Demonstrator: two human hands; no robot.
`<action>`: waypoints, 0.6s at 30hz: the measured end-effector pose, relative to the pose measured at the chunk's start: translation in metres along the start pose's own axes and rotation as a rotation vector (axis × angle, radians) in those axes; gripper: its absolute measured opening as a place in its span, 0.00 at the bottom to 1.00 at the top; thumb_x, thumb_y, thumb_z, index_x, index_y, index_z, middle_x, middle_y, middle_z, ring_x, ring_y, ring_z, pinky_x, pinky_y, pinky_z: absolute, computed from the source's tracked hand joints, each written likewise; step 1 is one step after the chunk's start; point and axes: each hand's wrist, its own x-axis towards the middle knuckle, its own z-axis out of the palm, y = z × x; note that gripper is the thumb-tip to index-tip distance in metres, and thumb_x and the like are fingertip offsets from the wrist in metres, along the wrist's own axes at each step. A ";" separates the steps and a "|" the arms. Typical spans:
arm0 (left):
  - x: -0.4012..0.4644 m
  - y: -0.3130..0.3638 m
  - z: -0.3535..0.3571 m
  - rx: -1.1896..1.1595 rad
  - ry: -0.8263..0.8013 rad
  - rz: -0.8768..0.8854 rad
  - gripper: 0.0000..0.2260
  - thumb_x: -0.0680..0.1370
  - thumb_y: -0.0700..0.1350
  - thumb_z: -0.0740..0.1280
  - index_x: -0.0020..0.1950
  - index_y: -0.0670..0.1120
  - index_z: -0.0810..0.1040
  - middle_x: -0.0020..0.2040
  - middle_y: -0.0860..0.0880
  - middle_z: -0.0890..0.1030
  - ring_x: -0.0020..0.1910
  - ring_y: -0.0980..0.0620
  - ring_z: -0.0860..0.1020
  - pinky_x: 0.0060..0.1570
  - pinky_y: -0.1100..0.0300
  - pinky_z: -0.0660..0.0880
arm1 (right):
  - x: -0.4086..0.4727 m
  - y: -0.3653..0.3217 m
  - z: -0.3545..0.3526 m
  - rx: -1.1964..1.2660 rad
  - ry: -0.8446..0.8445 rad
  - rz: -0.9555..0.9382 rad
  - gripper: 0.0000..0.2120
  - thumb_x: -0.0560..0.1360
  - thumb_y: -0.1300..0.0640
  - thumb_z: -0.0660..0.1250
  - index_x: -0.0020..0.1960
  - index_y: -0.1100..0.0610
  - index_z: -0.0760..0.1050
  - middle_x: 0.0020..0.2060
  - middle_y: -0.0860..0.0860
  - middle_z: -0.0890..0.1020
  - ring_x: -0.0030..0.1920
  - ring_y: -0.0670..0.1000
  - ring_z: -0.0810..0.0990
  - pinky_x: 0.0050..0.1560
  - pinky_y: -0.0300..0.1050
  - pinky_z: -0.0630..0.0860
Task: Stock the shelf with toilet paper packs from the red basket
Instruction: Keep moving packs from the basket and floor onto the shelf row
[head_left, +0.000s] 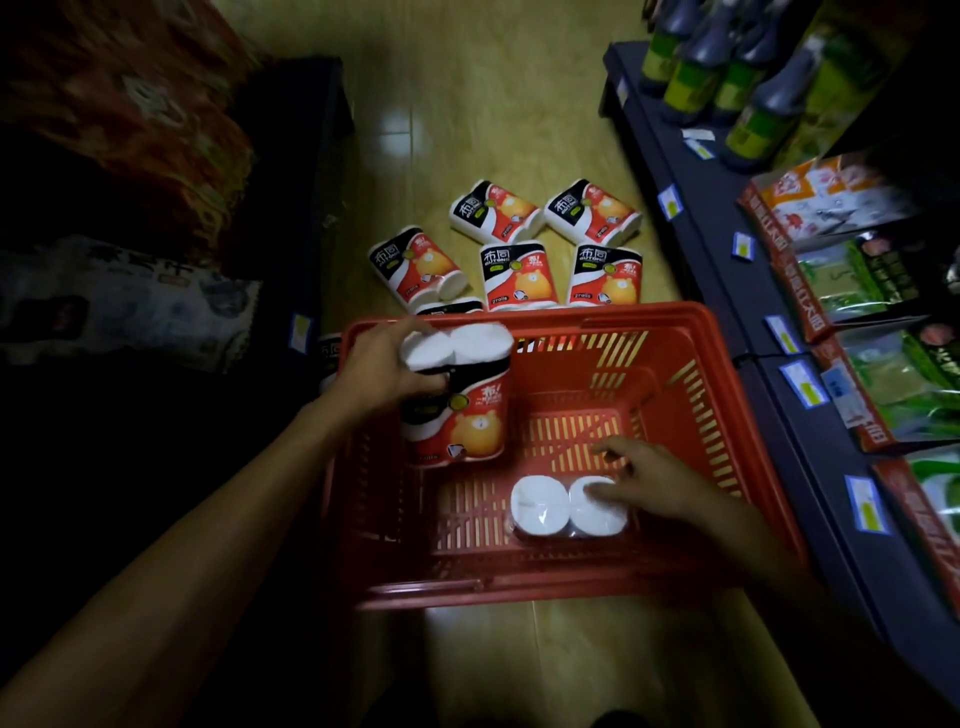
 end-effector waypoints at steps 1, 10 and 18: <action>0.001 0.003 -0.006 -0.010 0.021 0.011 0.32 0.59 0.62 0.72 0.60 0.50 0.78 0.56 0.44 0.80 0.53 0.46 0.77 0.45 0.59 0.69 | -0.002 0.000 0.002 -0.005 -0.038 0.004 0.30 0.67 0.49 0.77 0.67 0.49 0.71 0.58 0.49 0.76 0.52 0.48 0.76 0.48 0.38 0.70; 0.012 0.013 -0.026 -0.129 0.083 -0.006 0.25 0.67 0.53 0.77 0.62 0.51 0.79 0.61 0.45 0.79 0.58 0.47 0.77 0.52 0.56 0.77 | 0.003 0.009 0.025 -0.435 -0.110 -0.050 0.42 0.61 0.45 0.77 0.69 0.42 0.60 0.65 0.49 0.71 0.62 0.55 0.74 0.58 0.46 0.72; 0.009 0.009 -0.018 -0.112 0.101 0.026 0.23 0.69 0.49 0.77 0.63 0.50 0.78 0.60 0.45 0.78 0.56 0.48 0.76 0.48 0.59 0.76 | 0.037 0.021 0.019 -0.135 0.067 -0.080 0.36 0.67 0.51 0.74 0.72 0.50 0.64 0.70 0.52 0.68 0.67 0.53 0.69 0.65 0.45 0.68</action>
